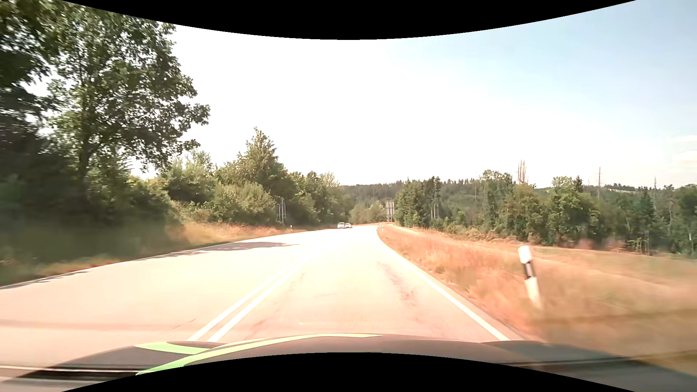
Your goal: Follow the waypoints while adhering to traffic rules and regulations
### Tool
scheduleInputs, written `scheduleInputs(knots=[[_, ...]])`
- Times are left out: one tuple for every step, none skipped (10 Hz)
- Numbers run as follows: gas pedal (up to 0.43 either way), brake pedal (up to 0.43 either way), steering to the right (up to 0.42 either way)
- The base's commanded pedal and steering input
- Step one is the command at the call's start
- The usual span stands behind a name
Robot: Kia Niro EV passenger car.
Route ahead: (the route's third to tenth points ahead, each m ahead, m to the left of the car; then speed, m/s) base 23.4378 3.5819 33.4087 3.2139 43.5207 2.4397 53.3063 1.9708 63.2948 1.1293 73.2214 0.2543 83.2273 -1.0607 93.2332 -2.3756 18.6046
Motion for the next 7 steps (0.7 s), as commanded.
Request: scheduleInputs(knots=[[0.0, 0.0, 0.01], [0.0, 0.0, 0.01], [0.0, 0.0, 0.01], [0.0, 0.0, 0.01], [0.0, 0.0, 0.01], [0.0, 0.0, 0.01], [0.0, 0.0, 0.01]])
